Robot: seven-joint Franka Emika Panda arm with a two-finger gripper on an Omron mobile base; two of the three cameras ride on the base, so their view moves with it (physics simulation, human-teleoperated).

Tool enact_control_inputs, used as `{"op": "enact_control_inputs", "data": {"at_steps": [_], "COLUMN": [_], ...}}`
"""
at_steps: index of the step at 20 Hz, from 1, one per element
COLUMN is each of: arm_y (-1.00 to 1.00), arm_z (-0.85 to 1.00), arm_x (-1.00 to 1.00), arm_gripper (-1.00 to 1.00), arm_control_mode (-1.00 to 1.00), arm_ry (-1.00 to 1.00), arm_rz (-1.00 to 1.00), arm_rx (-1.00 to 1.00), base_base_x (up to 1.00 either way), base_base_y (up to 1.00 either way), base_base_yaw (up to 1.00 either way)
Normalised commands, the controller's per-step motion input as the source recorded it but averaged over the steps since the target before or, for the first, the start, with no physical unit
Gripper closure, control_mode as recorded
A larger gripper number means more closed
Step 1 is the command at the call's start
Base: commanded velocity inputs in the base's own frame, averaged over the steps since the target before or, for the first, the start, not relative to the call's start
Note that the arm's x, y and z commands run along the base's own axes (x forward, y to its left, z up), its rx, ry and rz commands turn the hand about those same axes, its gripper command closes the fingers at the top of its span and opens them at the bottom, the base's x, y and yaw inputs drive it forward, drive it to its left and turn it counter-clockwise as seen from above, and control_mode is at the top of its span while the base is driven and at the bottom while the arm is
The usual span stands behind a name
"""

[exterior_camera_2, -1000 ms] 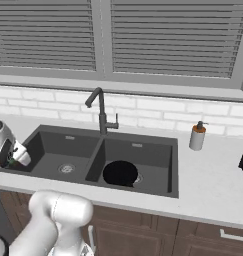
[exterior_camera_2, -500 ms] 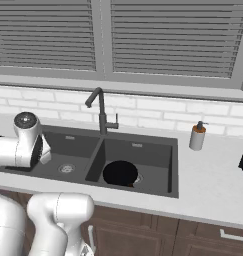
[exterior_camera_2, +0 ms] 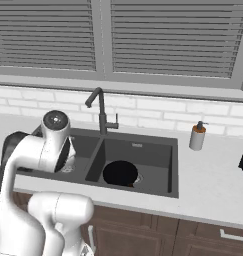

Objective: Pick the pan and sponge and place them into the sink. Then turn on the water.

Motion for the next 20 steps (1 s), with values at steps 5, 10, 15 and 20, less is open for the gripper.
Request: {"op": "enact_control_inputs", "data": {"at_steps": [5, 10, 15, 20], "arm_y": [-1.0, -0.91, -0.47, -0.2], "arm_z": [0.08, 0.0, -0.03, -0.2], "arm_x": [-0.14, 0.08, 0.6, 0.74], "arm_gripper": [1.0, 1.0, 1.0, 1.0], "arm_control_mode": [-1.0, -1.0, -1.0, -1.0], "arm_ry": [0.27, 0.28, 0.17, 0.09], "arm_rz": [-0.12, -0.05, 0.0, 0.0], "arm_rx": [0.0, 0.0, 0.0, 0.0], "base_base_x": [0.0, 0.0, 0.0, 0.0], "base_base_y": [0.0, 0.0, 0.0, 0.0], "base_base_yaw": [0.0, 0.0, 0.0, 0.0]}}
